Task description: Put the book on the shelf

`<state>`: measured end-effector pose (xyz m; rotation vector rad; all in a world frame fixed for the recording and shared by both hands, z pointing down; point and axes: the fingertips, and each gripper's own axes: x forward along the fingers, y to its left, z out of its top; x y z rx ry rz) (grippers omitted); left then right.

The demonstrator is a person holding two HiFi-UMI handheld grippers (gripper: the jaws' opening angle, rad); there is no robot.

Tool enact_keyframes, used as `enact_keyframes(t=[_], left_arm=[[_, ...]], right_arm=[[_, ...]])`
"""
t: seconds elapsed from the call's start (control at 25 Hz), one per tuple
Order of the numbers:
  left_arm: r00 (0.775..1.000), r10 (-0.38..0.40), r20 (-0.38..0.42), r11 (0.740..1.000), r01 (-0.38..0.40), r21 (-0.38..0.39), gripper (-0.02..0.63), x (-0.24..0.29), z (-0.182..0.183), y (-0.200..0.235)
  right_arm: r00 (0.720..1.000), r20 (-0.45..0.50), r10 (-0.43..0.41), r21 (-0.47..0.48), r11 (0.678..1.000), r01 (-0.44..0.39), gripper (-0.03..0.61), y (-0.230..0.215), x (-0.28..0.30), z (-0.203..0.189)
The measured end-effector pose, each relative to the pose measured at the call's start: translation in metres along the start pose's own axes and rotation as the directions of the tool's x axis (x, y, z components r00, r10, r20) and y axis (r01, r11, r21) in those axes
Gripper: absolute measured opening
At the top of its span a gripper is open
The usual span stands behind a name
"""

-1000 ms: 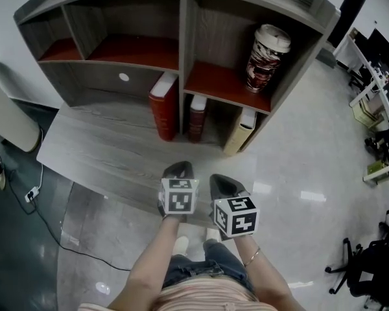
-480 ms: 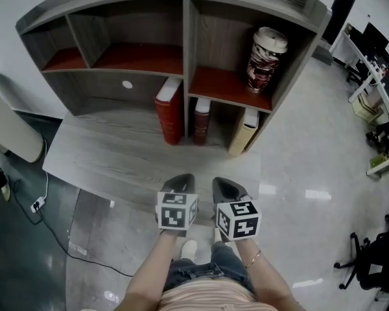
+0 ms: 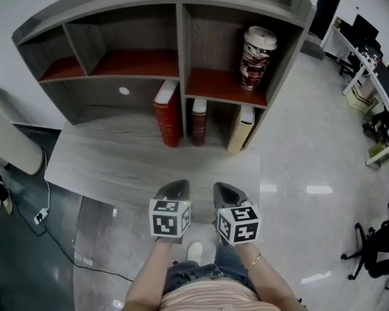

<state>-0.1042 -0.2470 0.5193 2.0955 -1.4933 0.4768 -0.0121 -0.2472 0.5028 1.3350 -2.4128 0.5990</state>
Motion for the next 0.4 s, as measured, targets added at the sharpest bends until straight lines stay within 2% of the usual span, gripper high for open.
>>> enact_keyframes(t=[0.4], left_arm=[[0.999,-0.033,0.001,0.999,0.033,0.004,0.011,-0.026,-0.012,0.003]], right_arm=[[0.999,0.030,-0.010,0.010,1.000,0.010,0.008,0.016,-0.011,-0.007]])
